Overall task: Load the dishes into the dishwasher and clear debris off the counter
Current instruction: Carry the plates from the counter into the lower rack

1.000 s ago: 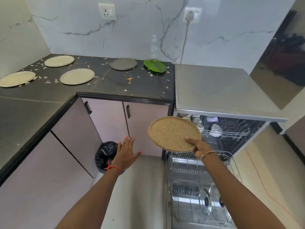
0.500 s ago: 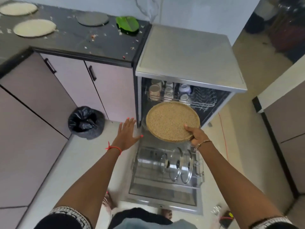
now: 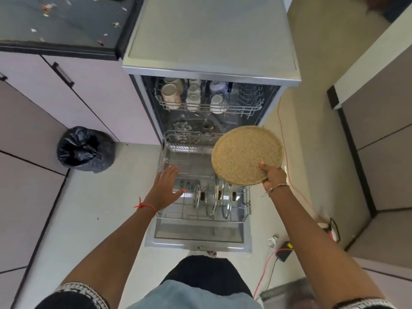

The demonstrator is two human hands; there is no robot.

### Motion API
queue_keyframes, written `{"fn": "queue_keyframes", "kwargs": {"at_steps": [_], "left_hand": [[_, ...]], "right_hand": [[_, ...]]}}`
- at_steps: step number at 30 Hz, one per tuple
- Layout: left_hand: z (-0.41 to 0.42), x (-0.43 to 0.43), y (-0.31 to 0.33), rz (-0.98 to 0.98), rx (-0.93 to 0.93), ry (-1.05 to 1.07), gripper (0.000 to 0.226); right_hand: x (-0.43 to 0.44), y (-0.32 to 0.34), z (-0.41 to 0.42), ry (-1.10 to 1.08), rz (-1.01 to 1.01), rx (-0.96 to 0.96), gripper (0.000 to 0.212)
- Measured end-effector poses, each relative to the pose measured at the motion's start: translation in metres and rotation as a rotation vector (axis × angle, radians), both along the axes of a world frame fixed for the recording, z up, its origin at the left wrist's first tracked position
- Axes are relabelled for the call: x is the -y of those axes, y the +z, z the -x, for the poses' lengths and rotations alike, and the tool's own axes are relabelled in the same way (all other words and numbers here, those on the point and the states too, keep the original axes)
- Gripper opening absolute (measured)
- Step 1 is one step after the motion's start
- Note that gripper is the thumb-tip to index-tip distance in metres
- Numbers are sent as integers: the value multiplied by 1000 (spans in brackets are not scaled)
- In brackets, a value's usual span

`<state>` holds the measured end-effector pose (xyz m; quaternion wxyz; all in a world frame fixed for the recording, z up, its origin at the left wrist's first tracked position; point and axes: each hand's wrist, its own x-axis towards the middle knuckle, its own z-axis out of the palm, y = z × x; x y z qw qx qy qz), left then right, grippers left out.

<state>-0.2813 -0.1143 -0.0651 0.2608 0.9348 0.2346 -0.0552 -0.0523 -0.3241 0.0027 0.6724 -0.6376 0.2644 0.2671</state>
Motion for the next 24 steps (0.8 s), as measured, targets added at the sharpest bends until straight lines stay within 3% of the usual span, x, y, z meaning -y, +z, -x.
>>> {"fn": "queue_keyframes", "kwargs": {"at_steps": [6,11,14,19,24], "left_hand": [[-21,23,-52,42,24,-86,55],[-27,42,-116,142,-44,-96,47],[-24,54,-163,153,-115,-160,44],[-30,73,-230,84,-200,-300,57],[-29,87,-281,167,-344,-371,71]], "right_hand": [[7,-43,-40,-111,154,105,39],[-10,-110,-86,8,438,302,21],[-24,-164,-112,156,565,386,23],[-47,-235,-145,349,655,543,22],[-61,-275,-164,539,766,618,25]]}}
